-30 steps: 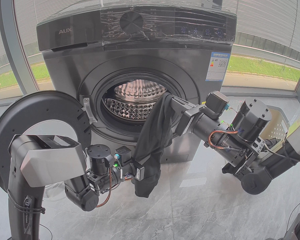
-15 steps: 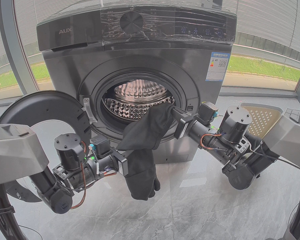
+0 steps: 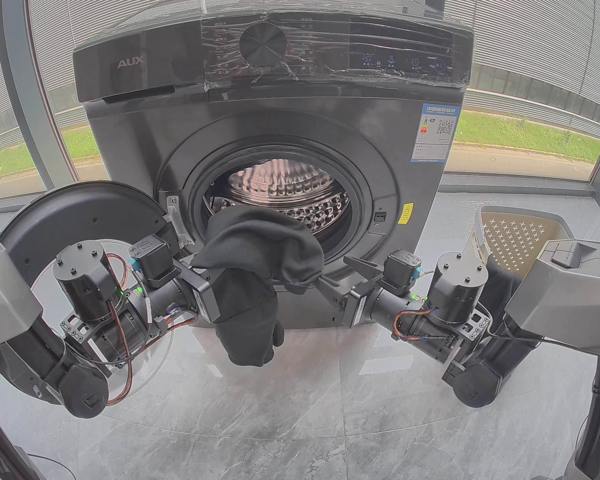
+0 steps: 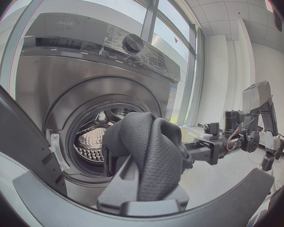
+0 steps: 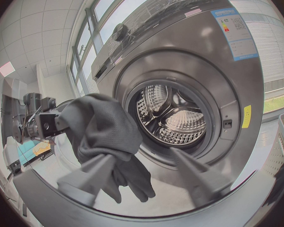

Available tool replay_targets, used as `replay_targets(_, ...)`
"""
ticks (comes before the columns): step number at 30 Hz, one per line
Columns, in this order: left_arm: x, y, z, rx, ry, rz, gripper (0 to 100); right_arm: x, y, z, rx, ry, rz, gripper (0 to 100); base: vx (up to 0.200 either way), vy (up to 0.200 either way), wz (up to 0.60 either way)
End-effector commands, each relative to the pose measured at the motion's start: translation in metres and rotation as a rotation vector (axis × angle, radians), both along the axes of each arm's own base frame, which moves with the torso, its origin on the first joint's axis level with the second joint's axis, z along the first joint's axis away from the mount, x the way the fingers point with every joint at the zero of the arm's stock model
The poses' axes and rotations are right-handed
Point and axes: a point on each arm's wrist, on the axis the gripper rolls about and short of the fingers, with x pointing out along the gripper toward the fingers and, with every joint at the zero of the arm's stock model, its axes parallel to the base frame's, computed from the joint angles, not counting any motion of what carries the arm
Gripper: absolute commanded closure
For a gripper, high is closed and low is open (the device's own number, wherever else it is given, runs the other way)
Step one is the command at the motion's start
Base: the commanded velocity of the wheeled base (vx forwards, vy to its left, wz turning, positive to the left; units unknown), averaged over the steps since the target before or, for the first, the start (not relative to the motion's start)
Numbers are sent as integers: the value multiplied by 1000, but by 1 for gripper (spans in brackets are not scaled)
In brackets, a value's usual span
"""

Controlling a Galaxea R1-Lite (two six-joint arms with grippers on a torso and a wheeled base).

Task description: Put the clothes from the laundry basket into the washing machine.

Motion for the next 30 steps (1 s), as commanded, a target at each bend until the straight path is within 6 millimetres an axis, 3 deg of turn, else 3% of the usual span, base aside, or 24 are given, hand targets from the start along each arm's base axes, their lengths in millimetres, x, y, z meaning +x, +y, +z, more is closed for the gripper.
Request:
replay_targets(1, 7, 7, 7, -17, -28, 44, 100, -21, -16, -3, -92, 5, 12, 0, 0, 0, 0)
replay_targets(4, 12, 12, 7, -19, -31, 109, 100, -40, -40, 1, -179, -8, 24, 0, 0, 0, 0)
replay_targets(6, 13, 13, 7, -20, -30, 115, 100, -42, -42, 2, -179, -5, 27, 0, 0, 0, 0)
replay_targets(7, 11, 16, 8, -26, -28, 163, 100, -55, -56, 7, -181, 9, 26, 0, 0, 0, 0)
replay_targets(13, 10, 19, 8, -28, -25, 263, 100, -81, -86, -6, -236, 117, -3, 0, 0, 0, 0)
replay_targets(18, -7, 25, -7, 14, 44, 290, 100, -78, -97, -1, -195, 95, -50, 0, 0, 0, 0)
replay_targets(30, -13, 22, -15, 44, 74, 271, 100, -77, -112, -1, -184, 109, -103, 0, 0, 0, 0)
